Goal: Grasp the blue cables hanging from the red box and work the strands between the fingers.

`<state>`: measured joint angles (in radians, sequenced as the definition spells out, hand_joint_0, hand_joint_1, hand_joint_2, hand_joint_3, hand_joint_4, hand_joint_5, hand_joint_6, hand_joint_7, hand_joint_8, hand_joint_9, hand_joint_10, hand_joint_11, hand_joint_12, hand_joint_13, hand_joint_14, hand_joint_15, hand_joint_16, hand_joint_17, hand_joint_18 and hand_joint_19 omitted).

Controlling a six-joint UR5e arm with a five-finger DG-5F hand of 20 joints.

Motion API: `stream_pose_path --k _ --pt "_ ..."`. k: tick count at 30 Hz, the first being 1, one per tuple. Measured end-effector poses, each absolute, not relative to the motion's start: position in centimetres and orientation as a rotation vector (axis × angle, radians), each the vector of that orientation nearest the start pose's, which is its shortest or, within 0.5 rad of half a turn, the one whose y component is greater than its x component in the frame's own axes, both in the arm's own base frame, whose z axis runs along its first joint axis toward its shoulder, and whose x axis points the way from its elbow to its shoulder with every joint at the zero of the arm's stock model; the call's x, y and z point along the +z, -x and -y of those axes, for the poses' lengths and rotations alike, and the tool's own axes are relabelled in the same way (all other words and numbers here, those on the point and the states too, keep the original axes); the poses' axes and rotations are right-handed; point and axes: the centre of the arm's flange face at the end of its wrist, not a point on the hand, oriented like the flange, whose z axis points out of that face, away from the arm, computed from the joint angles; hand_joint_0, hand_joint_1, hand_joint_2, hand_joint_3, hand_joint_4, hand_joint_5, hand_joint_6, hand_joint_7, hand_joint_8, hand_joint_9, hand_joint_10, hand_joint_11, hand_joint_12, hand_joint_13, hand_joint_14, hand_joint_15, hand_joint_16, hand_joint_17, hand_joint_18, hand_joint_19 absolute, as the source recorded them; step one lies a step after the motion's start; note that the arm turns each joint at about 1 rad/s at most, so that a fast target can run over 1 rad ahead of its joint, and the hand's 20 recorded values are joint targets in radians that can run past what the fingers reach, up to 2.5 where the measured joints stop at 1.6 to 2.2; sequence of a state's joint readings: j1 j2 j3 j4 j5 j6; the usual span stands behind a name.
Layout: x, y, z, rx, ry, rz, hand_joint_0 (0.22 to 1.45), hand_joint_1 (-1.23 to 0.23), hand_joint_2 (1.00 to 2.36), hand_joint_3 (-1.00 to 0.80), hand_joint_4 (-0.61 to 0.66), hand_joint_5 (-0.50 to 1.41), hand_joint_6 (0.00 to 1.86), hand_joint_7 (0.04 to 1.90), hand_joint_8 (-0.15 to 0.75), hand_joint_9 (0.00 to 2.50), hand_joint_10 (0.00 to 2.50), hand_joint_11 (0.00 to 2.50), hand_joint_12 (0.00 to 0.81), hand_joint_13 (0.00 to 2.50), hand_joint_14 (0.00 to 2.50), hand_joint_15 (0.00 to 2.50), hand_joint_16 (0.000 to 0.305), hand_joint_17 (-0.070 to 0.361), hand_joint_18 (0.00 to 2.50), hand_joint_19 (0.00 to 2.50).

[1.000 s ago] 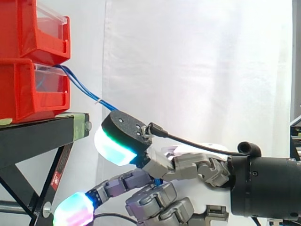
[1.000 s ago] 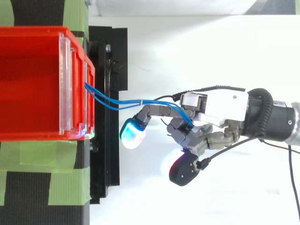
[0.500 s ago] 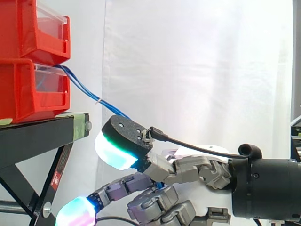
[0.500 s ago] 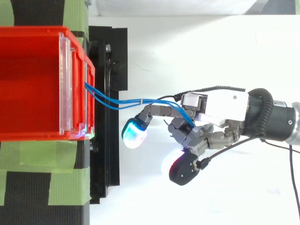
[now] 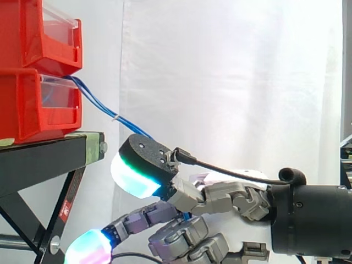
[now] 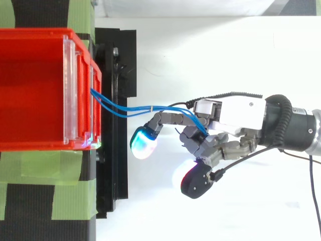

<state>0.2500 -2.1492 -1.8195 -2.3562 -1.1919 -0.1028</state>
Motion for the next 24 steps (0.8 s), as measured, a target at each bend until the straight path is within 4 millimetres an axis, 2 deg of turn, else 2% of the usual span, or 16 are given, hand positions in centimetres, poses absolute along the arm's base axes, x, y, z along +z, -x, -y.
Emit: stream_pose_path --k 24 --pt "12.63 -61.01 1.99 1.009 -1.215 -1.2 0.67 -0.58 1.0 -1.0 0.26 0.06 0.01 1.1 0.43 0.95 2.5 2.5 0.546 1.37 2.5 1.51 0.073 0.164 1.59 0.4"
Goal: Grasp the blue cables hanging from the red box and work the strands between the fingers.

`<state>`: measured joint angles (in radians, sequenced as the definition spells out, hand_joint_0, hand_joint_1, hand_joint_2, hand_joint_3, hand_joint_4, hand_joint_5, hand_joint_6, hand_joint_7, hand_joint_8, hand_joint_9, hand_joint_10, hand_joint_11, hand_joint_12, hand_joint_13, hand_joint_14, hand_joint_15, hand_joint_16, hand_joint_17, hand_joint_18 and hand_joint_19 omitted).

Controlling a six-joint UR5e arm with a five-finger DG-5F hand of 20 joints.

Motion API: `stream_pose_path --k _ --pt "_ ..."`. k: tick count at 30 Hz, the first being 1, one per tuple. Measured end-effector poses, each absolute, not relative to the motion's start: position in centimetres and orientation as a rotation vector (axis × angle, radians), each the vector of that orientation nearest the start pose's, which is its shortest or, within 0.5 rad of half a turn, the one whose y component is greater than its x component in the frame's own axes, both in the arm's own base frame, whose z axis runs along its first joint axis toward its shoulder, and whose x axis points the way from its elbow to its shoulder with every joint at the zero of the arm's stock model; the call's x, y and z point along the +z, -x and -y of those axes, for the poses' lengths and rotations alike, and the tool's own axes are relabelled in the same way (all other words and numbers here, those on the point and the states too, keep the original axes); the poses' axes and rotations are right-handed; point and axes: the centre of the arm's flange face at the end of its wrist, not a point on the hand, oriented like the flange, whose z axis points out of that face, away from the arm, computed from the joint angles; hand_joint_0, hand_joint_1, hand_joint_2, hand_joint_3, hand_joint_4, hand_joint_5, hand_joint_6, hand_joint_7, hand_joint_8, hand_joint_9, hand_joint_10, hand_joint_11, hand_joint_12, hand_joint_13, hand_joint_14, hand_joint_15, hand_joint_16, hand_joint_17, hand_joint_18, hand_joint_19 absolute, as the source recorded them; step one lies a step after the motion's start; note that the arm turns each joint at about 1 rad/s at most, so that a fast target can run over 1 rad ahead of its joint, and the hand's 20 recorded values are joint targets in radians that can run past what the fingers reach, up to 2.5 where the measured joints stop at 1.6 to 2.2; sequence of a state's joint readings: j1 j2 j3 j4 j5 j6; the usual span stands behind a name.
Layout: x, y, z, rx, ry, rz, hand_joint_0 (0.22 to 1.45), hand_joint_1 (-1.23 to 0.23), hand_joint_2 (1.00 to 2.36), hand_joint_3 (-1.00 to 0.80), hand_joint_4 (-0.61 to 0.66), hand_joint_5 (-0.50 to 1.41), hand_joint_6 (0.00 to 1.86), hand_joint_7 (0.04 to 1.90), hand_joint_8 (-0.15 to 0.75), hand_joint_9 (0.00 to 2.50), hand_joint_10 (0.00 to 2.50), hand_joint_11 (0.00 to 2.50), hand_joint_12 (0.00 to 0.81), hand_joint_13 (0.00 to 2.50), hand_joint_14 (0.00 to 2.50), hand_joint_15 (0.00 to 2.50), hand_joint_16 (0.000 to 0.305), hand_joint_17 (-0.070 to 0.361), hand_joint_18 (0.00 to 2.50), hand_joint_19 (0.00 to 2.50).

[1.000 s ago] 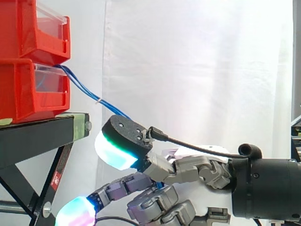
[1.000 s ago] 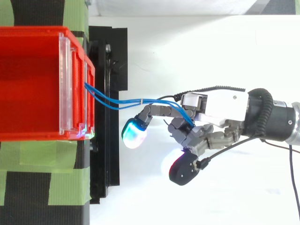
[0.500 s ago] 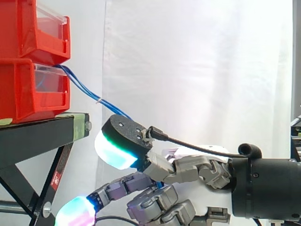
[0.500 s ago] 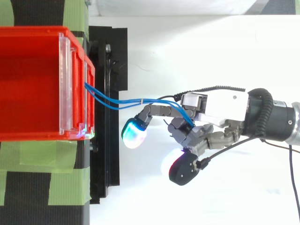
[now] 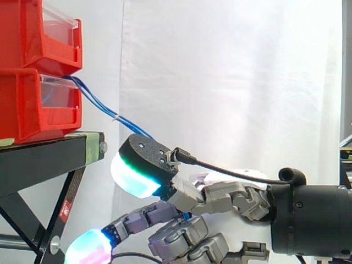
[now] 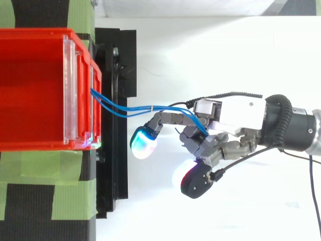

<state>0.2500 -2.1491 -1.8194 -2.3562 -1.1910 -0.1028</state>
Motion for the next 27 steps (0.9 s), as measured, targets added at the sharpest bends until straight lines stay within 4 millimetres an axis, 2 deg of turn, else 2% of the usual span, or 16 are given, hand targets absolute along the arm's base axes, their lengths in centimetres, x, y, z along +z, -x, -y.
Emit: stream_pose_path --k 27 --pt "12.63 -61.0 2.0 1.009 -1.215 -1.2 0.67 -0.58 1.0 -1.0 0.24 0.06 0.01 1.11 0.43 0.95 2.5 2.5 0.546 1.37 2.5 1.51 0.073 0.164 1.59 0.4"
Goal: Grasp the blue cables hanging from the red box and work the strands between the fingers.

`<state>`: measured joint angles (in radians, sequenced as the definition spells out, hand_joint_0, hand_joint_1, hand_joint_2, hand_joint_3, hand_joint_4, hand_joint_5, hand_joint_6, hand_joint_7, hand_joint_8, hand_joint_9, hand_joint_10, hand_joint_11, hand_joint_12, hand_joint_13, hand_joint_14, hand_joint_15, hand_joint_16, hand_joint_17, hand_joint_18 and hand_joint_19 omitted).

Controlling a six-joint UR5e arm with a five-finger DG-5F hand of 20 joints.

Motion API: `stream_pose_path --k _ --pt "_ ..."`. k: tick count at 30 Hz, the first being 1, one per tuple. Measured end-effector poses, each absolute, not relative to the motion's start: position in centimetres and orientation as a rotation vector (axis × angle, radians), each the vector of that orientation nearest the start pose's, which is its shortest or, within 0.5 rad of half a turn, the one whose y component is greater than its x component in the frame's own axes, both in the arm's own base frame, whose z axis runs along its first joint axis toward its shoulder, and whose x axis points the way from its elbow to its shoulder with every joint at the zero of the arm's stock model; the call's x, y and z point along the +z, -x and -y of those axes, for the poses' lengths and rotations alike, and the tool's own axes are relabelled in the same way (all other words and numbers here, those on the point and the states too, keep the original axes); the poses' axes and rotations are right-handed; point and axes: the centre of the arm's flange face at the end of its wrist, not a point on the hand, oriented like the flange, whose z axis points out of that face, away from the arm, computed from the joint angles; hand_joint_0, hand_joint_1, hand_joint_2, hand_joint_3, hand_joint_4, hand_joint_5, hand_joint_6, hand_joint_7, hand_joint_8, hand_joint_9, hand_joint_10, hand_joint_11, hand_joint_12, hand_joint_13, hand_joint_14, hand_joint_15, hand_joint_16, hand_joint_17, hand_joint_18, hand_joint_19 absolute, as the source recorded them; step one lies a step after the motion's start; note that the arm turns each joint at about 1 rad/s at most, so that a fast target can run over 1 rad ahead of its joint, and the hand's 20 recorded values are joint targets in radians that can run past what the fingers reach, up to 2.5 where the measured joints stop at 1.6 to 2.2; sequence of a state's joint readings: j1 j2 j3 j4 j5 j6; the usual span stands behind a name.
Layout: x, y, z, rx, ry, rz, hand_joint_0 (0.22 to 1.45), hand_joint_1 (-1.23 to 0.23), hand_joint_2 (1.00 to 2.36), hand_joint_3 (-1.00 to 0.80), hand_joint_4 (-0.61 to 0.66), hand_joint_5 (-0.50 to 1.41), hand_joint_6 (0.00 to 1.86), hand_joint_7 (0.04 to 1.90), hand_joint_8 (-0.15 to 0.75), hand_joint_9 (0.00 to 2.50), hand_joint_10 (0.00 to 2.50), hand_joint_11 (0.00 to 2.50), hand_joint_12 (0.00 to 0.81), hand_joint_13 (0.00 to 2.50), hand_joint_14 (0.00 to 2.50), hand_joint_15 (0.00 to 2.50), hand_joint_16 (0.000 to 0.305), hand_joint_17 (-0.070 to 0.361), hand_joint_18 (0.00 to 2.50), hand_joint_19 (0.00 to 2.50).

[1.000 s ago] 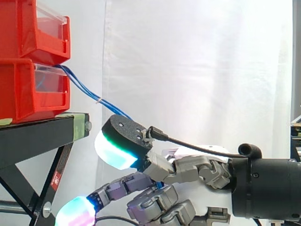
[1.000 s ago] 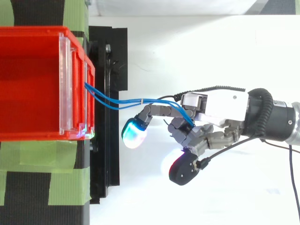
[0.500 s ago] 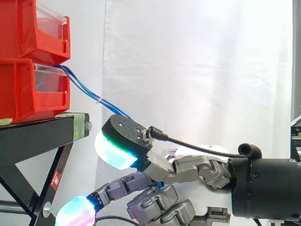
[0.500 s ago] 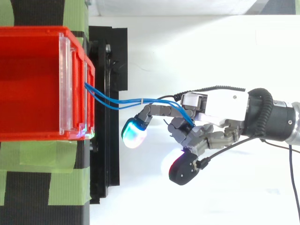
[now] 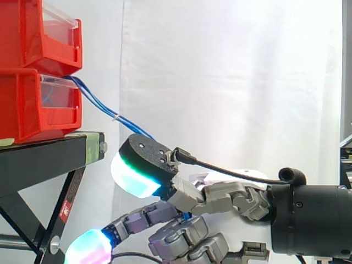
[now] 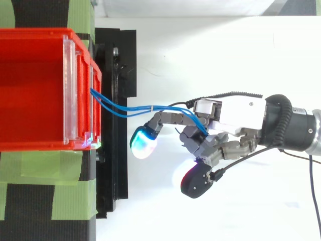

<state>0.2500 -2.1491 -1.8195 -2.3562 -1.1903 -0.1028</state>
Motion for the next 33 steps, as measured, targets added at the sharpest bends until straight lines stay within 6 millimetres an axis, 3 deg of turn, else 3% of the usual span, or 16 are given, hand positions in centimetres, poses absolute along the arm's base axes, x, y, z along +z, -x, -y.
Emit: stream_pose_path --k 15,24,30,33 --pt "12.8 -61.2 2.1 1.02 -1.239 -1.194 0.67 -0.58 1.0 -1.0 0.25 0.07 0.01 1.11 0.43 0.95 2.5 2.5 0.546 1.37 2.5 1.51 0.073 0.164 1.59 0.4" --pt "16.5 -63.7 2.2 1.056 -1.314 -1.145 0.67 -0.58 1.0 -1.0 0.24 0.07 0.01 1.12 0.43 0.95 2.5 2.5 0.546 1.37 2.5 1.51 0.073 0.164 1.59 0.4" --pt "19.3 -62.7 2.6 1.047 -1.408 -1.173 0.67 -0.58 1.0 -1.0 0.25 0.07 0.01 1.11 0.43 0.95 2.5 2.5 0.546 1.37 2.5 1.51 0.073 0.164 1.59 0.4" --pt "19.8 -61.9 2.9 1.013 -1.447 -1.208 0.67 -0.58 1.0 -1.0 0.24 0.07 0.01 1.11 0.43 0.95 2.5 2.5 0.546 1.37 2.5 1.51 0.073 0.164 1.59 0.4"
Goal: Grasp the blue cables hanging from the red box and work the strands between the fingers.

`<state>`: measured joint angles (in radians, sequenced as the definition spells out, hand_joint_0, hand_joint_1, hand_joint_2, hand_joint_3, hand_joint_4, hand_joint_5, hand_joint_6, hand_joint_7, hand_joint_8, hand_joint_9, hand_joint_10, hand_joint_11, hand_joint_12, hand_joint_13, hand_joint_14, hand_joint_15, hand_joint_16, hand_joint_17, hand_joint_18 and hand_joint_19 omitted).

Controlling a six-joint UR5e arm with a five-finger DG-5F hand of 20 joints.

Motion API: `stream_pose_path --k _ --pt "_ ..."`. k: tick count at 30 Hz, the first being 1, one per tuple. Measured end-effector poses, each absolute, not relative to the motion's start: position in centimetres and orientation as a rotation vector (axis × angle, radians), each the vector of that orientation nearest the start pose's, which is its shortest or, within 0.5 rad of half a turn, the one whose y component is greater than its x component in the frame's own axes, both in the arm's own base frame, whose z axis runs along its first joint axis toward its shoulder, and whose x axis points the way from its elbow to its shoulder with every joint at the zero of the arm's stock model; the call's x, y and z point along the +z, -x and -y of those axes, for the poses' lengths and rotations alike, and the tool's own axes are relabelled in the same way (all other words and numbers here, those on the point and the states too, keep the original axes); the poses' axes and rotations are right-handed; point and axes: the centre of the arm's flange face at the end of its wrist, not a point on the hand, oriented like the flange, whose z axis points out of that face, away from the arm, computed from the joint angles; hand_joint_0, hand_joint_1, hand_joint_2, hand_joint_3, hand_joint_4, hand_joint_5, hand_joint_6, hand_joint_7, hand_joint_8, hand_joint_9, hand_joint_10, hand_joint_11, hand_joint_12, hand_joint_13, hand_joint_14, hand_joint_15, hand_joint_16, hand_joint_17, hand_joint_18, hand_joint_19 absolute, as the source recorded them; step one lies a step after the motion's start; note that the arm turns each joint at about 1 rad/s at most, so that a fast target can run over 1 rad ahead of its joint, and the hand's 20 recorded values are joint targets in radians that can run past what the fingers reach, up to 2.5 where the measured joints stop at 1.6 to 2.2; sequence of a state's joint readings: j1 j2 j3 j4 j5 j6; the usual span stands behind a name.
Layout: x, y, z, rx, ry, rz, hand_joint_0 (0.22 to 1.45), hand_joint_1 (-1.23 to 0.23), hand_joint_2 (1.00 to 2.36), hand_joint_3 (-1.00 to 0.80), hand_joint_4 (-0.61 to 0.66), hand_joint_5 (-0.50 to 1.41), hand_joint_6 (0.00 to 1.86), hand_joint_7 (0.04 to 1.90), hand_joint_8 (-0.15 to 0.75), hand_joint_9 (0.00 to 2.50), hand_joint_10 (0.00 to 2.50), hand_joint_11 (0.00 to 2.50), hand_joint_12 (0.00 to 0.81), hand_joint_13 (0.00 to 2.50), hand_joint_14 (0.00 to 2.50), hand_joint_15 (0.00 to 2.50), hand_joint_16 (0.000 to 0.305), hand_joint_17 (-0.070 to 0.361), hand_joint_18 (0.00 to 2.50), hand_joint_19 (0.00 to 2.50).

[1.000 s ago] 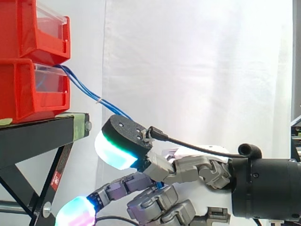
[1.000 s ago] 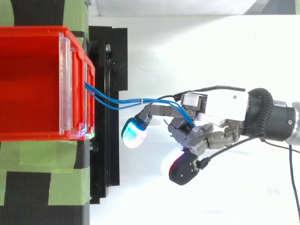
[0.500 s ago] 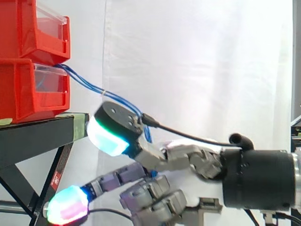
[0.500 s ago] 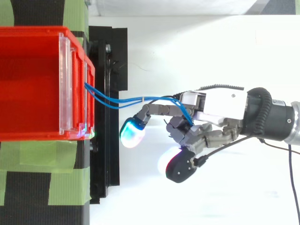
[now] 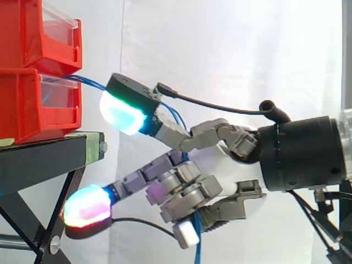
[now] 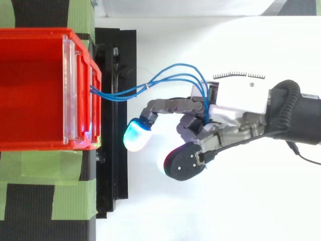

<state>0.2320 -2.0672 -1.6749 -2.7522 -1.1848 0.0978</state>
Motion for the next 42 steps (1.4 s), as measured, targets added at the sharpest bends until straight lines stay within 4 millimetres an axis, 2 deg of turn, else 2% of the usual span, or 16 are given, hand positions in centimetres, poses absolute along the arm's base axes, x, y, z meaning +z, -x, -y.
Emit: stream_pose_path --k 11,21,42 --pt "20.5 -61.6 3.5 1.013 -1.459 -1.198 0.68 -0.58 1.0 -1.0 0.23 0.07 0.01 1.12 0.43 0.95 2.5 2.5 0.546 1.37 2.5 1.51 0.073 0.164 1.59 0.4" --pt "22.5 -61.5 3.8 1.041 -1.442 -1.155 0.67 -0.58 1.0 -1.0 0.22 0.08 0.01 1.13 0.43 0.95 2.5 2.5 0.546 1.37 2.5 1.51 0.073 0.164 1.59 0.4" --pt "22.3 -61.6 3.7 1.08 -1.397 -1.152 0.65 -0.58 1.0 -1.0 0.19 -0.01 0.01 1.1 0.43 0.95 2.5 2.5 0.546 1.37 2.5 1.51 0.073 0.164 1.59 0.4"
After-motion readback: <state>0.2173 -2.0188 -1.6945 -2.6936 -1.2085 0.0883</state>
